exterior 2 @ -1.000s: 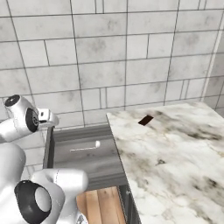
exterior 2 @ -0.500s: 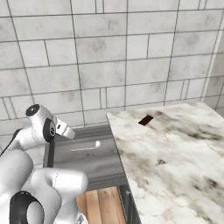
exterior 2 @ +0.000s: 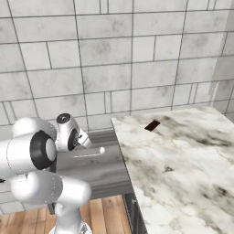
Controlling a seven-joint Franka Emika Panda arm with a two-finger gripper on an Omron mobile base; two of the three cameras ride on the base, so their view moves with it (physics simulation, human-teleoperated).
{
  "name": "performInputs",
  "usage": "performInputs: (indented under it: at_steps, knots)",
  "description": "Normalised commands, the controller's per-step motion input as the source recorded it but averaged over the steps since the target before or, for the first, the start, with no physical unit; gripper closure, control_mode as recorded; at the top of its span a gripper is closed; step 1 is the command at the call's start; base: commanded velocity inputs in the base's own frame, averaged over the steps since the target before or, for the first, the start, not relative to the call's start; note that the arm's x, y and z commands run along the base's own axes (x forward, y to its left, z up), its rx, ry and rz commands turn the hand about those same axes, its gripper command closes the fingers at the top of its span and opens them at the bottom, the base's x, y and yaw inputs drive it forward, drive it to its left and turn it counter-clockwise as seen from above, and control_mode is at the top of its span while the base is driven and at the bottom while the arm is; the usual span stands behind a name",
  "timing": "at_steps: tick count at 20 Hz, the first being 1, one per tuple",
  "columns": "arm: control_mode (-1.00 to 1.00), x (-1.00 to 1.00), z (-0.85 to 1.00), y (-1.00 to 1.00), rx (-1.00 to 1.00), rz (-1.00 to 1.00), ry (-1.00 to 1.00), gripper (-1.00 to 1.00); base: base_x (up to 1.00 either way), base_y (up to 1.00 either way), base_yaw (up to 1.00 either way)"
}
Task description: Pick the ladle from the drawer and place it on the counter.
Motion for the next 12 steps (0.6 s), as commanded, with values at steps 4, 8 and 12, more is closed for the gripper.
performInputs:
  at_steps: [4, 8, 12]
  knots:
    - [-1.0, 0.3, -0.49, 0.0, 0.09, 0.0, 0.06, -1.0, 0.0, 0.0, 0.0]
    - [-1.0, 0.13, -0.62, 0.0, 0.0, -0.03, 0.14, -1.0, 0.0, 0.0, 0.0]
    - [-1.0, 0.5, -0.53, 0.0, 0.0, -0.02, 0.14, -1.0, 0.0, 0.0, 0.0]
